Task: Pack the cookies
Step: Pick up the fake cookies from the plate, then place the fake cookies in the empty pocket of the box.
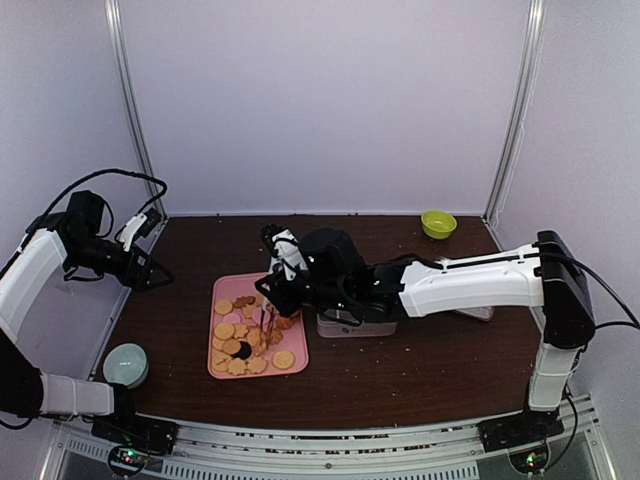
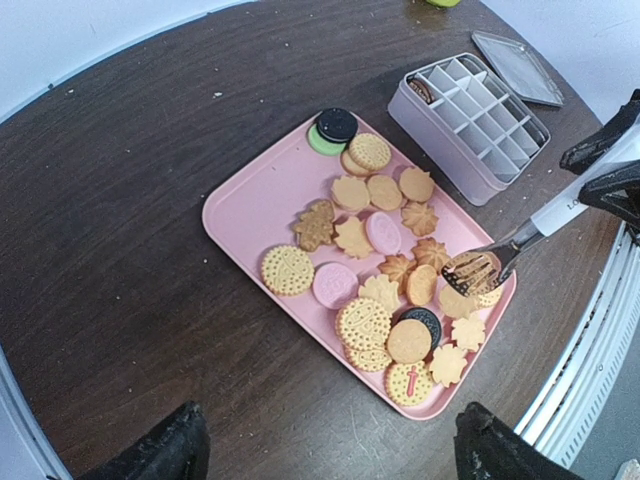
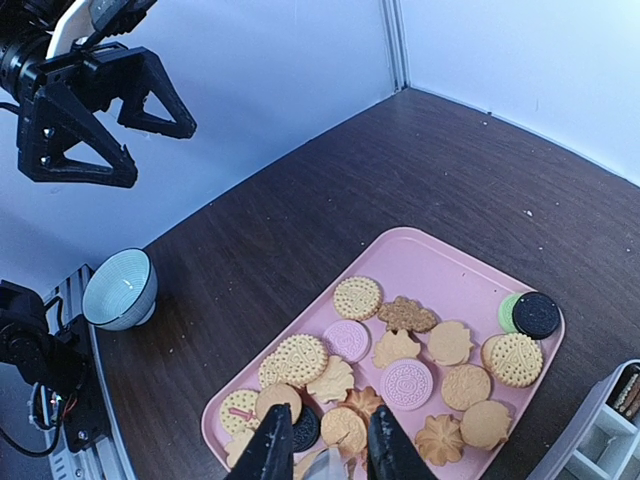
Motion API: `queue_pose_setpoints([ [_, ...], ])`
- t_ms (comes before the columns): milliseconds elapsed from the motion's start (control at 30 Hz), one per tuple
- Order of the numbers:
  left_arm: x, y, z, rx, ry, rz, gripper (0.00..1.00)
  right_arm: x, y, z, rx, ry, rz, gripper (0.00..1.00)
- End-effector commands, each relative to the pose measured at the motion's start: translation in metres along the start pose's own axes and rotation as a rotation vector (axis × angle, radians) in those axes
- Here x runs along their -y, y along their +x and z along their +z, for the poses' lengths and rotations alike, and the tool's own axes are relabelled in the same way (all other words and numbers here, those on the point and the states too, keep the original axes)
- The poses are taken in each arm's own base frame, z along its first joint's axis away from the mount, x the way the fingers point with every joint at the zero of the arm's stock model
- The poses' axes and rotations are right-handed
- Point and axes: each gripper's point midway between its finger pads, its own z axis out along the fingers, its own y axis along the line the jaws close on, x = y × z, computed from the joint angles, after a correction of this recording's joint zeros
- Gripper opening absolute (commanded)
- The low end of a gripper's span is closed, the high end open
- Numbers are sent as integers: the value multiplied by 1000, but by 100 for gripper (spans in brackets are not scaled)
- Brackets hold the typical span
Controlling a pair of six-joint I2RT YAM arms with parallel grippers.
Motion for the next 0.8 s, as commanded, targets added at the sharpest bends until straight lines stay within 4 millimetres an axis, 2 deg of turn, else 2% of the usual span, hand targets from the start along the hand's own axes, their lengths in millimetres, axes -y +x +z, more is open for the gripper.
queue_pose_setpoints([
  [0, 2, -9, -6, 23, 4, 19, 88, -5, -25, -14, 60, -34, 40, 0],
  [167, 1, -11, -8, 28, -2, 23, 88, 1, -30, -18, 63, -25, 40, 0],
  [267, 1, -12, -8, 26, -1, 22, 88, 19, -47, -30, 86, 21, 15, 0],
  [367, 1, -13, -9, 24, -1, 25, 88, 46, -65, -47, 102, 84, -7, 0],
  [533, 1, -12, -9, 23, -5, 25, 88, 106, -89, -81, 123, 243, -49, 0],
  [667, 0, -11, -8, 18, -3, 19, 88, 150, -94, -99, 103, 390, -97, 0],
  [767, -1, -11, -7, 16, -1, 18, 87, 175, -91, -101, 72, 467, -129, 0],
])
